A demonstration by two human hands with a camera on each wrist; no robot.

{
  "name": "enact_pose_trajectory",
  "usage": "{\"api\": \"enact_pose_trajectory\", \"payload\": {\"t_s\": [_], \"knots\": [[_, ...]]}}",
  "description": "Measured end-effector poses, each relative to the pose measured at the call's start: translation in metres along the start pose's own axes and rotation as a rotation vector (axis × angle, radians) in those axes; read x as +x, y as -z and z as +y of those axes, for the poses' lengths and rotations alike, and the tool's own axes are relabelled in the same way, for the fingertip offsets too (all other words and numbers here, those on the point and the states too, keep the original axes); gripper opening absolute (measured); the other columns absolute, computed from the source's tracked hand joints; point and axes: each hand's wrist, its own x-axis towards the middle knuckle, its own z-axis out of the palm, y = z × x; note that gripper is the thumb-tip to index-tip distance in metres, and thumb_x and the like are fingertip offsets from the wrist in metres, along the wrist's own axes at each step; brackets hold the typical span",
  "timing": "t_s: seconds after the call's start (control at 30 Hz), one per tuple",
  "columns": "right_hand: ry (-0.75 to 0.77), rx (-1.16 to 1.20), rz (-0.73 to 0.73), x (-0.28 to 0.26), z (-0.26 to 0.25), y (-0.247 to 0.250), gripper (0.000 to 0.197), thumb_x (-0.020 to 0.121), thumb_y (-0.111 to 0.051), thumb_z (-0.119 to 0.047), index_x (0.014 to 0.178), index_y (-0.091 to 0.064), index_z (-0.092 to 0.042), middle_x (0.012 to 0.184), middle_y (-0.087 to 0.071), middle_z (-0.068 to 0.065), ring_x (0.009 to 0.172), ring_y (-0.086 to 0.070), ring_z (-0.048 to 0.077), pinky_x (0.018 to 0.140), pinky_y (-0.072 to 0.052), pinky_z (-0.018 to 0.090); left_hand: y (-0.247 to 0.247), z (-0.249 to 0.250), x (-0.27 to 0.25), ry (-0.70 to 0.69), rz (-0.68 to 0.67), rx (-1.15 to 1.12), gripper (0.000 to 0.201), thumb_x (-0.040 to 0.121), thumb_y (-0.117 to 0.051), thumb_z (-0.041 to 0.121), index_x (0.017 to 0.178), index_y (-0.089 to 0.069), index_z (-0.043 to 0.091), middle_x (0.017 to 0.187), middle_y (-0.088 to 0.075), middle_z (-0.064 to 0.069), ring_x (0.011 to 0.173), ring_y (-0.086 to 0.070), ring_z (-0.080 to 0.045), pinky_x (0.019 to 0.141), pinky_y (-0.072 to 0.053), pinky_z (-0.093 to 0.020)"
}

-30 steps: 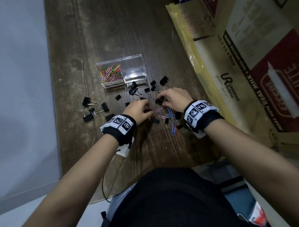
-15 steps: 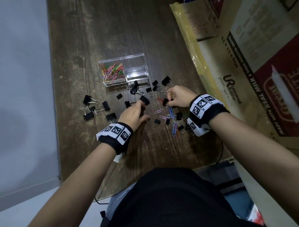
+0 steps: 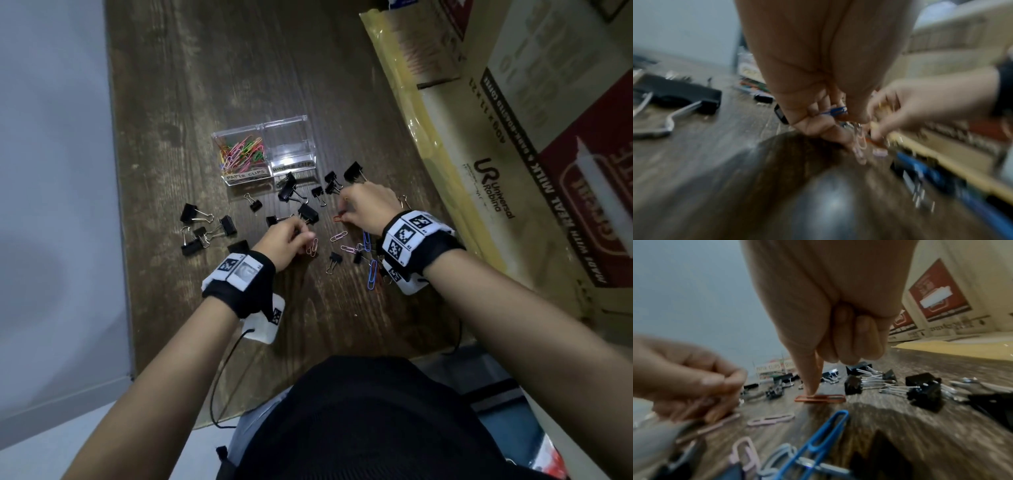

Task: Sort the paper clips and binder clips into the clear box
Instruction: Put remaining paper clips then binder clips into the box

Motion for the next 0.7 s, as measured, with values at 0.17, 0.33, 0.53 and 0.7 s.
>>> {"api": "enact_pose_trajectory", "payload": {"t_s": [0.17, 0.33, 0.53, 0.7], "knots": [[-0.034, 0.007, -0.156, 0.008, 0.001, -0.005, 0.013, 0.09, -0.052, -0.018, 0.087, -0.059, -0.006, 0.095, -0.062, 0.007, 0.086, -0.059, 0.023, 0.081, -0.05, 0.039, 0.02, 0.004, 0.003, 0.109, 0.095, -0.502, 0.02, 0.098, -0.036, 0.012, 0.082, -0.046, 0.019, 0.069, -0.056, 0.0, 0.051, -0.058, -0.002, 0.053, -0.044, -0.018], [-0.067, 0.515, -0.107, 0.03, -0.035, 0.04, 0.01, 0.093, -0.051, -0.016, 0.094, -0.055, -0.007, 0.074, -0.055, 0.001, 0.062, -0.05, 0.013, 0.048, -0.041, 0.016, 0.074, 0.016, 0.029, 0.172, 0.392, -0.747, 0.029, 0.097, -0.033, 0.007, 0.077, -0.051, 0.016, 0.061, -0.038, 0.001, 0.032, -0.04, 0.002, 0.032, -0.028, -0.011], [-0.021, 0.768, -0.082, 0.096, -0.107, 0.075, 0.007, 0.091, -0.053, -0.003, 0.09, -0.058, 0.002, 0.067, -0.052, 0.008, 0.054, -0.05, 0.015, 0.048, -0.046, 0.025, 0.139, 0.012, 0.075, 0.197, 0.657, -0.678, 0.029, 0.092, -0.033, 0.0, 0.077, -0.051, 0.017, 0.066, -0.048, -0.001, 0.051, -0.051, -0.007, 0.052, -0.043, -0.019], [-0.163, 0.746, -0.152, 0.131, -0.14, 0.064, 0.032, 0.095, -0.045, -0.027, 0.09, -0.058, 0.001, 0.082, -0.06, 0.015, 0.072, -0.058, 0.026, 0.072, -0.051, 0.038, 0.14, -0.011, 0.077, 0.192, 0.642, -0.526, 0.038, 0.093, -0.036, 0.023, 0.123, -0.051, 0.005, 0.122, -0.057, -0.017, 0.117, -0.051, -0.03, 0.106, -0.038, -0.041]]}}
